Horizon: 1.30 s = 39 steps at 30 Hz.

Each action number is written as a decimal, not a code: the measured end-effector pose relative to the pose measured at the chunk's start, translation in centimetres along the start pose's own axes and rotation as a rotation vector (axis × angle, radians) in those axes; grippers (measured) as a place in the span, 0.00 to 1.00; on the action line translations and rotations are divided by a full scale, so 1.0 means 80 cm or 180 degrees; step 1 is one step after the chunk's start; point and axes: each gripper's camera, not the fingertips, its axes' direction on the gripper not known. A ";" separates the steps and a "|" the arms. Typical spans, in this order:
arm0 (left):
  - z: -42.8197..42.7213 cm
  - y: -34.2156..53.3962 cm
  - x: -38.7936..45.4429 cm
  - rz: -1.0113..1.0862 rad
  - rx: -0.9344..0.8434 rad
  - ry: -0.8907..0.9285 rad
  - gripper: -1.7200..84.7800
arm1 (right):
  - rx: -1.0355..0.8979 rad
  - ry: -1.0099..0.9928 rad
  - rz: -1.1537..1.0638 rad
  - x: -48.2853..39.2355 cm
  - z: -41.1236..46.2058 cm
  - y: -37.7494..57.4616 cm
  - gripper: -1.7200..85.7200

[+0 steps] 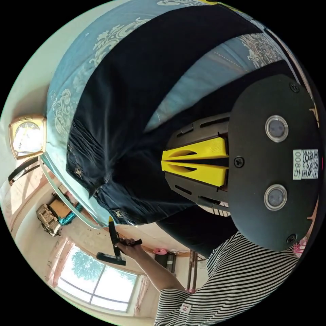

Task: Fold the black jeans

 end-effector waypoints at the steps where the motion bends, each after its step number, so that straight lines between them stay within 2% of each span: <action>1: 0.006 0.004 -0.006 -0.0030 -0.0097 0.0019 0.02 | -0.0117 0.0010 -0.0024 -0.006 0.014 0.003 0.02; 2: 0.017 0.011 -0.017 -0.0119 -0.0259 0.0028 0.02 | -0.0351 0.0112 -0.0066 -0.014 0.043 0.007 0.02; 3: 0.018 0.016 -0.023 -0.0203 -0.0177 0.0103 0.03 | -0.0418 0.0221 0.0042 -0.015 0.060 0.010 0.02; 8: 0.011 0.009 -0.006 0.0092 0.0175 0.0307 0.03 | -0.0001 0.0087 -0.0095 -0.034 0.036 -0.018 0.04; 14: 0.046 -0.024 0.014 0.0415 0.0128 0.0029 0.04 | 0.0159 0.0306 -0.0595 -0.087 0.051 -0.128 0.11; 21: 0.084 -0.033 0.012 0.0427 0.0022 -0.0104 0.03 | 0.0075 0.0782 -0.1221 -0.160 0.120 -0.253 0.11; 26: 0.098 -0.031 0.017 0.0503 0.0029 -0.0051 0.02 | -0.0218 0.1225 -0.1328 -0.173 0.178 -0.287 0.08; 34: 0.115 -0.037 0.042 0.0605 0.0069 -0.0122 0.02 | 0.0290 0.0548 -0.1149 -0.156 0.124 -0.272 0.04; 37: 0.121 -0.038 0.052 0.0610 0.0085 -0.0102 0.02 | 0.0266 0.0596 -0.1340 -0.172 0.119 -0.263 0.04; 39: 0.123 -0.035 0.061 0.0605 0.0105 -0.0117 0.02 | -0.0003 0.0844 -0.1588 -0.187 0.143 -0.257 0.04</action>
